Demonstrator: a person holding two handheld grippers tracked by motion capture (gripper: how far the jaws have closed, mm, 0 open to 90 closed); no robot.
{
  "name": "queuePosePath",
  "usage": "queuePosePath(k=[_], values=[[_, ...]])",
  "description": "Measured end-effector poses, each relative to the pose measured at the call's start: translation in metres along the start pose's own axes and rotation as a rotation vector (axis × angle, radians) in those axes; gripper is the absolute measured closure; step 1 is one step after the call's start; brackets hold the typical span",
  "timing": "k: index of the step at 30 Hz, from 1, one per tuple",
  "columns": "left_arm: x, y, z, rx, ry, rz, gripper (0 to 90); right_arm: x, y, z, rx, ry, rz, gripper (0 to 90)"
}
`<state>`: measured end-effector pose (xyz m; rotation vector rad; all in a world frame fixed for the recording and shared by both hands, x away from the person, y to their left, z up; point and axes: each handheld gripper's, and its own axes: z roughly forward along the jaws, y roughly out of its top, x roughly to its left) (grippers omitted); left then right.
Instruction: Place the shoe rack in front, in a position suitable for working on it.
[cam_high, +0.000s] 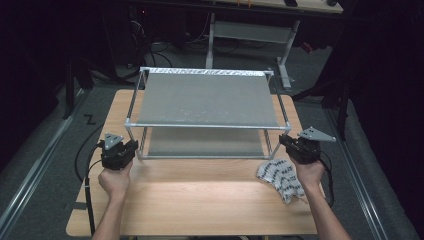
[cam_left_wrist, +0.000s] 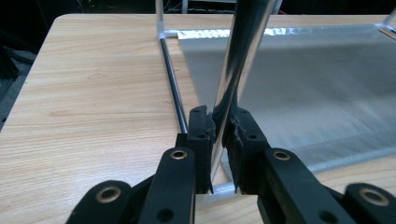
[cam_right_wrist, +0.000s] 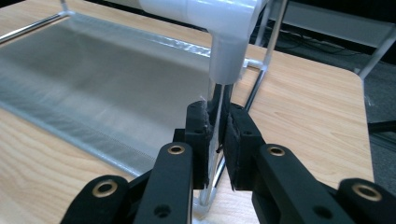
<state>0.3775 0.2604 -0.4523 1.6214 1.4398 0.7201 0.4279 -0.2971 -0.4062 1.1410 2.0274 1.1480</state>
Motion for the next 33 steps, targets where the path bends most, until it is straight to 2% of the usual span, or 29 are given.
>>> queuePosePath(k=[13,33], values=[[0.005,-0.004,-0.008,0.000,0.018,0.003,79.7,0.012,-0.008,-0.012,-0.012,0.034,-0.025,81.1],[0.006,-0.021,-0.036,-0.011,0.040,0.008,79.9,0.026,-0.014,-0.021,-0.030,0.070,-0.044,81.1]])
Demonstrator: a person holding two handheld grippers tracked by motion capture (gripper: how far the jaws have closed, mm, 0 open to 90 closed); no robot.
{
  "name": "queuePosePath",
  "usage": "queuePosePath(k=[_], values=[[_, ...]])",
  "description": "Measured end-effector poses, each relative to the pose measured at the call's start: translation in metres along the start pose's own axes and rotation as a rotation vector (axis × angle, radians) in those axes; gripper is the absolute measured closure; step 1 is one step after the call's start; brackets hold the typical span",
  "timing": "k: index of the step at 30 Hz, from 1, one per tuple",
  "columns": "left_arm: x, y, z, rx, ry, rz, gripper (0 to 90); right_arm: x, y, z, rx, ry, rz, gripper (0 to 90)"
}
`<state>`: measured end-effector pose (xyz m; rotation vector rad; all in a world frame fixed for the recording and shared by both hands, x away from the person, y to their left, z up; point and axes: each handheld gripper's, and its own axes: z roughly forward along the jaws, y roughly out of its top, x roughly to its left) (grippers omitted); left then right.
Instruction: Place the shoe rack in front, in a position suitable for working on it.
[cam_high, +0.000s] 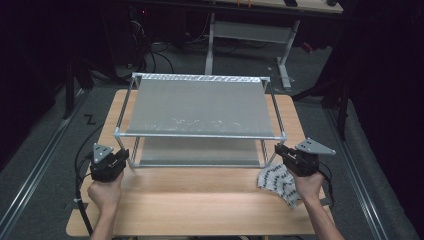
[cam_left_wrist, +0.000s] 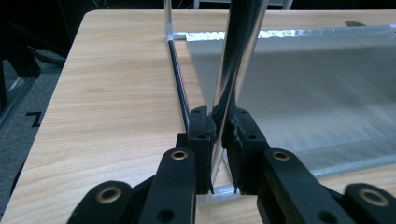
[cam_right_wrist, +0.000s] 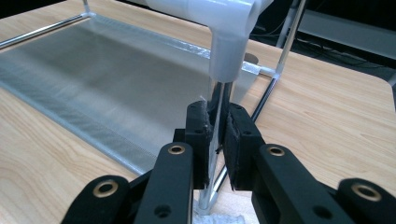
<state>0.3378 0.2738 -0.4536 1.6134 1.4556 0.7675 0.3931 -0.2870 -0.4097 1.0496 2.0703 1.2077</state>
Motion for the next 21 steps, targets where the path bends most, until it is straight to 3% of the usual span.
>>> queuePosePath(k=[12,21], values=[[0.005,-0.005,-0.009,-0.003,0.014,-0.010,79.8,0.012,-0.005,-0.008,-0.012,0.029,-0.018,81.1],[0.007,0.007,0.006,0.019,0.024,-0.005,80.0,0.012,-0.005,-0.008,-0.013,0.027,-0.019,81.1]])
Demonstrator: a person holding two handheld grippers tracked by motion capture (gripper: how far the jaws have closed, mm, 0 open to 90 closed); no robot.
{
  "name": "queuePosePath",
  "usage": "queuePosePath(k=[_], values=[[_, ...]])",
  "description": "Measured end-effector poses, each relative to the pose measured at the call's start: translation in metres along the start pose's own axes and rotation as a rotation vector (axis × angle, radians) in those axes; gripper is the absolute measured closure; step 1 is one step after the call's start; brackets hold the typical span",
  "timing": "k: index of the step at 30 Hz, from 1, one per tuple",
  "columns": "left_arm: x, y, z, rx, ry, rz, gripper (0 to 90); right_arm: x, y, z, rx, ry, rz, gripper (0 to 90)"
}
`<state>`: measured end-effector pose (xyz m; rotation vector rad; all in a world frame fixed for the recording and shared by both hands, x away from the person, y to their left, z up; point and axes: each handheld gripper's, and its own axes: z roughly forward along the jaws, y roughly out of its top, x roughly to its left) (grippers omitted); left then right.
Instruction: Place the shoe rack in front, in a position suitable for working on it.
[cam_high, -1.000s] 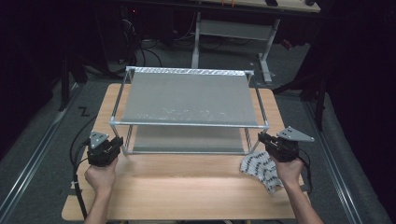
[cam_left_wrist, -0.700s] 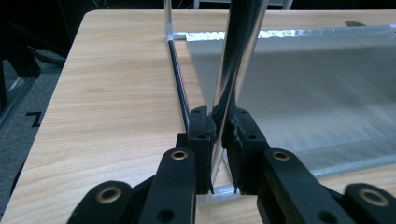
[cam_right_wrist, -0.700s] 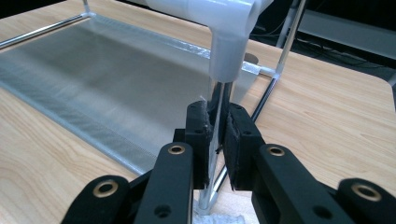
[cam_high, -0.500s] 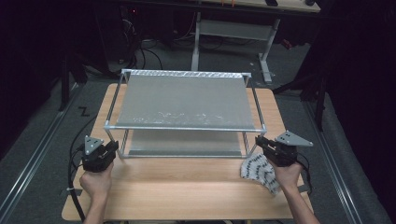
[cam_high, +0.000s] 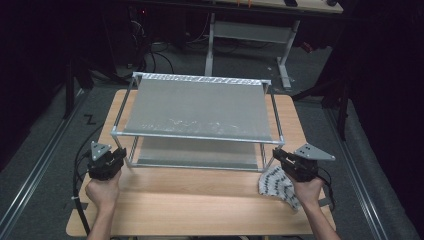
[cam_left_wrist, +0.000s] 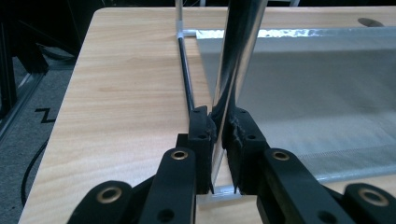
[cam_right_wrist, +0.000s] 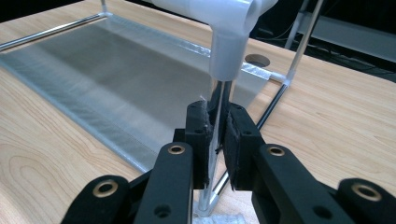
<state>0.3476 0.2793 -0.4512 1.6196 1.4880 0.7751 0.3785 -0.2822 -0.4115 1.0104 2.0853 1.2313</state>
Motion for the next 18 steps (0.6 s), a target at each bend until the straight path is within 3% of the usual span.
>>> queuePosePath(k=[6,18], values=[[0.003,0.008,0.014,-0.001,-0.003,-0.030,79.5,0.000,0.000,0.000,0.000,0.000,-0.002,81.1],[0.001,0.022,0.031,0.037,0.032,0.011,80.0,0.000,0.000,0.001,-0.003,0.007,-0.004,81.1]])
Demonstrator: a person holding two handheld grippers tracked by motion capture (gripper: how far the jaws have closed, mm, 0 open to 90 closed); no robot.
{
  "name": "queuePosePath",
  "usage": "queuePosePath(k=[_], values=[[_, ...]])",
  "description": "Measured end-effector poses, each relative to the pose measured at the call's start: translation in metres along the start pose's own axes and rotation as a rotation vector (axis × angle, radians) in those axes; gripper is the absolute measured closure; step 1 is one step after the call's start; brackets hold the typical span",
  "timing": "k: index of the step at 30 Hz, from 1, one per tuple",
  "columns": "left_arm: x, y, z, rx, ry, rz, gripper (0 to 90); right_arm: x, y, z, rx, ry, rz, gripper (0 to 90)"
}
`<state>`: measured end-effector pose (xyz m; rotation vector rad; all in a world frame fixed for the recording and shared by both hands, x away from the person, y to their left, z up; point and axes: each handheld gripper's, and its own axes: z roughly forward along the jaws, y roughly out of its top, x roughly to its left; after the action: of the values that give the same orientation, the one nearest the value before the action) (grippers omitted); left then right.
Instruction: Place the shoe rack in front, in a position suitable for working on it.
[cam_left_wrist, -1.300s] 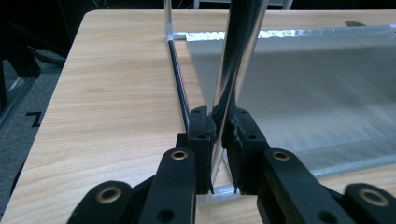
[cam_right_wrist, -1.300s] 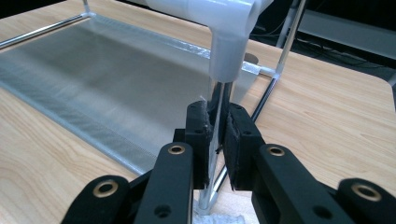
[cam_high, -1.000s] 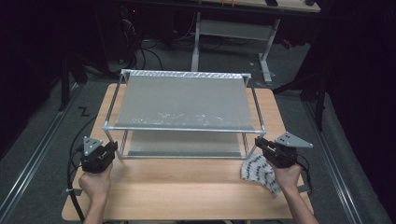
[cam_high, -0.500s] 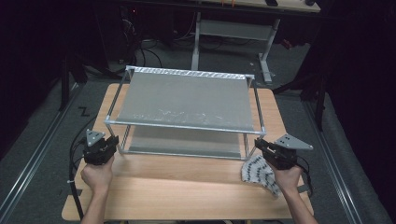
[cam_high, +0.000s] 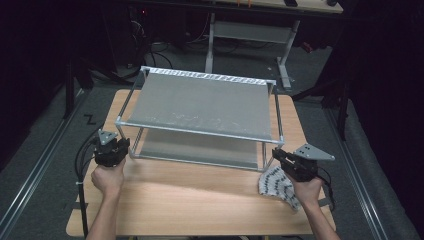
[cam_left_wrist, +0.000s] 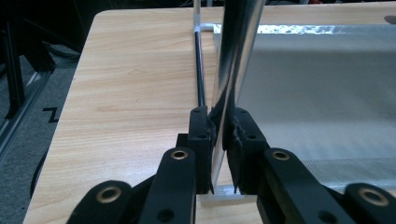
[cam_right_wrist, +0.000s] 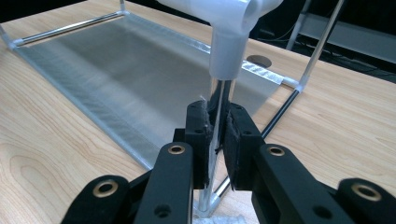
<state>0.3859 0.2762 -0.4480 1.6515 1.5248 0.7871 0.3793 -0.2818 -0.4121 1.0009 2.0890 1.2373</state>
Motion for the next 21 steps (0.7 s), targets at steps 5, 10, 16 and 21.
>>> queuePosePath(k=[5,10,16,21], values=[[0.002,0.007,0.007,0.015,0.004,-0.016,80.0,0.001,0.000,0.002,-0.005,0.002,0.001,81.1],[0.003,0.013,0.013,0.031,0.012,-0.009,80.1,0.001,0.001,0.004,-0.005,0.001,0.002,81.2],[0.005,0.017,0.021,0.028,0.009,-0.026,79.1,0.003,0.002,0.005,-0.003,0.002,-0.001,81.2],[0.001,0.013,0.023,0.046,0.020,0.004,69.7,0.003,0.002,0.005,-0.003,-0.007,0.008,81.2]])
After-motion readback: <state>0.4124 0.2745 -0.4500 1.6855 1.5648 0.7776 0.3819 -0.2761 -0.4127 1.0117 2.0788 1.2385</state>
